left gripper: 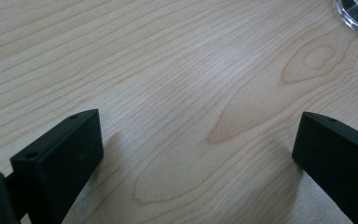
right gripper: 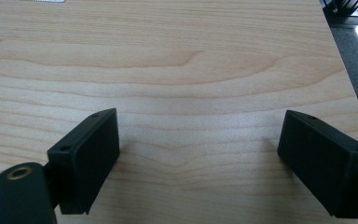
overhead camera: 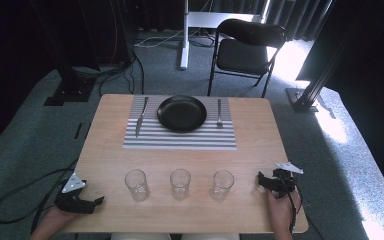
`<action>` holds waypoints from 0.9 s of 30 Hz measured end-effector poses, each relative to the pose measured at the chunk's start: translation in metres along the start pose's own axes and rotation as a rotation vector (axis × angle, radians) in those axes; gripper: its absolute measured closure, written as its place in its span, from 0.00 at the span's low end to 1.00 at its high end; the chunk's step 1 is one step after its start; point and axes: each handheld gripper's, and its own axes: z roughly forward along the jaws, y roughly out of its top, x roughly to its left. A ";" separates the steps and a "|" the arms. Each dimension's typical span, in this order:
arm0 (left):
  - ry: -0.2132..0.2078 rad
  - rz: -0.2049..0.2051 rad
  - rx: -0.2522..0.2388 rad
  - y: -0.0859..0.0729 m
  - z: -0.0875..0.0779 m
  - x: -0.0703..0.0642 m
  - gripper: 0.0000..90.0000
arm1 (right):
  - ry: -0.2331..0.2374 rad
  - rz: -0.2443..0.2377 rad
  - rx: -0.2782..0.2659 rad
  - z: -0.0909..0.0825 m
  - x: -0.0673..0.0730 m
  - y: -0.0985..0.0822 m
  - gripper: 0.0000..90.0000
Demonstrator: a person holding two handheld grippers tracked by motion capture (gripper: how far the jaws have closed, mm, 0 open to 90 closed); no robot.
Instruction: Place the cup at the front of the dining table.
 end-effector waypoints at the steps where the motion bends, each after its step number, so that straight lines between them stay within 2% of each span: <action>1: 0.000 -0.001 -0.001 0.000 0.000 0.000 0.02 | 0.000 0.000 0.000 0.000 0.000 0.000 0.13; 16: -0.022 0.022 -0.001 -0.002 -0.002 0.000 0.02 | 0.000 0.002 0.001 0.000 0.000 0.000 0.13; 27: -0.020 0.023 -0.010 -0.002 -0.003 0.000 0.06 | 0.000 0.001 0.000 0.000 0.000 0.000 0.13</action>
